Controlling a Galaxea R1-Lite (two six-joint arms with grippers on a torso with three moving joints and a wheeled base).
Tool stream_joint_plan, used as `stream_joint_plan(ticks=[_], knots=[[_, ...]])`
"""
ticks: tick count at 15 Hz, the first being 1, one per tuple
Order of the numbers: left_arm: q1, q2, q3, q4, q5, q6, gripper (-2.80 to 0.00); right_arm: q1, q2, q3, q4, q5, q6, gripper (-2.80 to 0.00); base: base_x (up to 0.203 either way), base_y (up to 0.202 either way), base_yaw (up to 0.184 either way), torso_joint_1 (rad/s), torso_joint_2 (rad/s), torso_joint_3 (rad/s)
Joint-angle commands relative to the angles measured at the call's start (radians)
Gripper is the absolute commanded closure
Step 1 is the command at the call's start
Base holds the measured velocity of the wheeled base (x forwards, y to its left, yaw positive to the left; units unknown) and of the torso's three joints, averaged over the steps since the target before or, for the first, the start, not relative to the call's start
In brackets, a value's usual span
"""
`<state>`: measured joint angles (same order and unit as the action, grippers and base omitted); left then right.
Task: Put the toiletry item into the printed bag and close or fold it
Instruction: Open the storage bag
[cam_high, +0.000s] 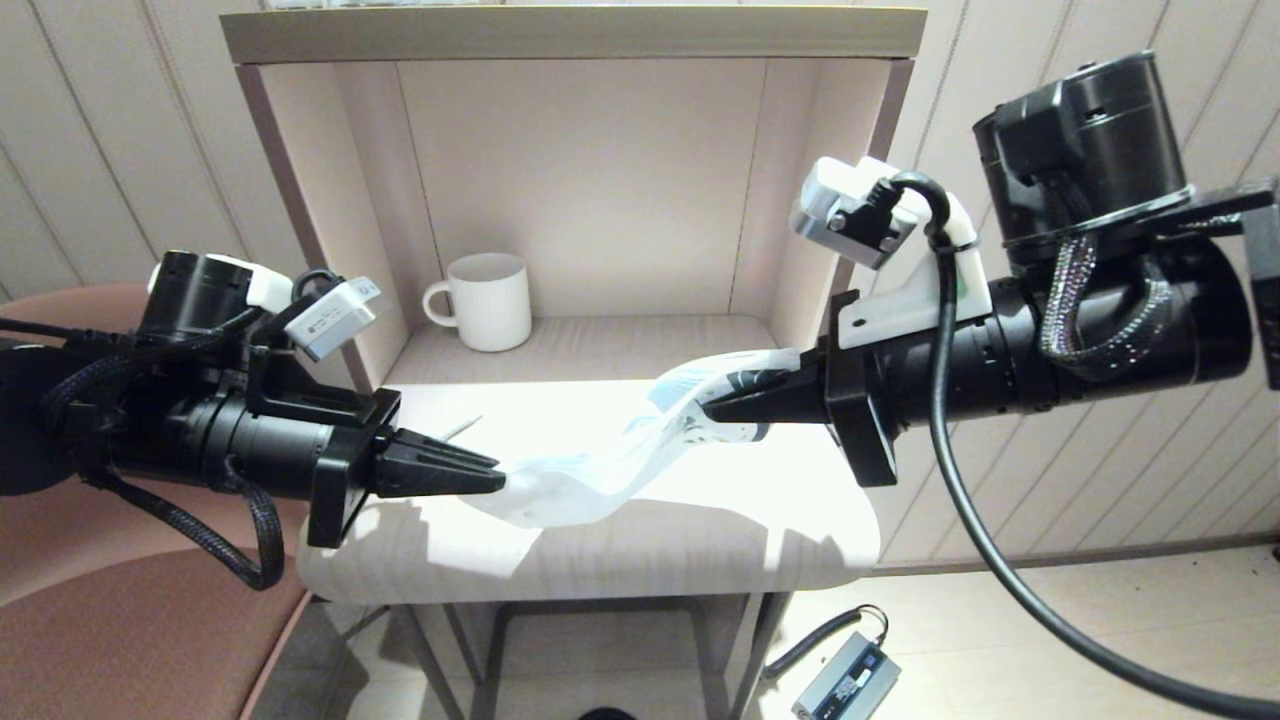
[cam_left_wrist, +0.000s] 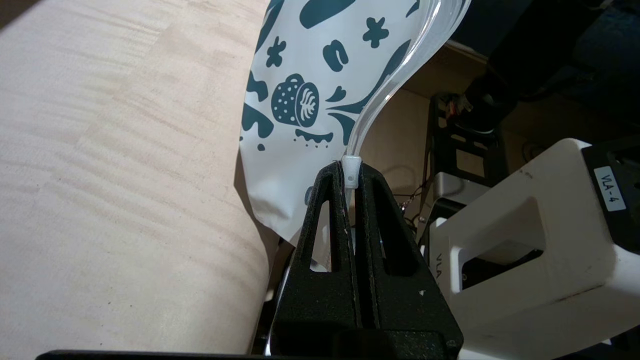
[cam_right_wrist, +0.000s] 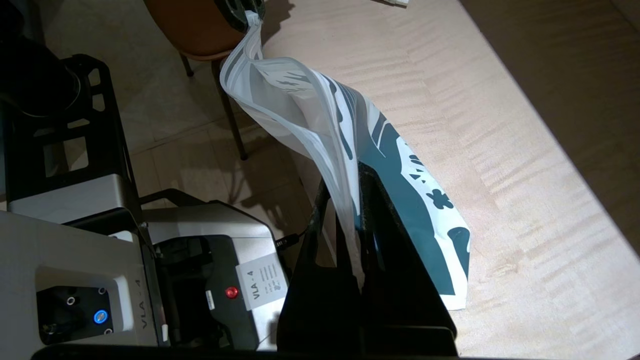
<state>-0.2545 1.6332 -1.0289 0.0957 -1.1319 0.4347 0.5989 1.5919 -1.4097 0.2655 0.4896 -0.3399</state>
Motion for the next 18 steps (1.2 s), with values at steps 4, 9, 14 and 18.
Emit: stream_joint_plan(ticks=[4, 9, 14, 18], knots=[[0.0, 0.002, 0.006, -0.001, -0.006, 0.003, 0.0, 0.001, 0.002, 0.005, 0.001, 0.003, -0.004, 0.0, 0.0, 0.0, 0.0, 0.0, 0.0, 0.0], [-0.001, 0.0, 0.013, -0.001, -0.006, 0.013, -2.8, 0.001, 0.0, 0.002, -0.002, 0.003, -0.003, 0.0, 0.0, 0.0, 0.0, 0.0, 0.0, 0.0], [0.0, -0.003, 0.021, -0.002, -0.012, 0.013, -2.8, -0.001, 0.0, 0.011, -0.002, 0.004, -0.003, 0.0, 0.0, 0.0, 0.0, 0.0, 0.0, 0.0], [0.021, 0.018, 0.069, -0.055, -0.058, 0.011, -2.8, -0.009, -0.019, 0.026, -0.002, 0.018, 0.02, 0.0, 0.0, 0.0, 0.0, 0.0, 0.0, 0.0]])
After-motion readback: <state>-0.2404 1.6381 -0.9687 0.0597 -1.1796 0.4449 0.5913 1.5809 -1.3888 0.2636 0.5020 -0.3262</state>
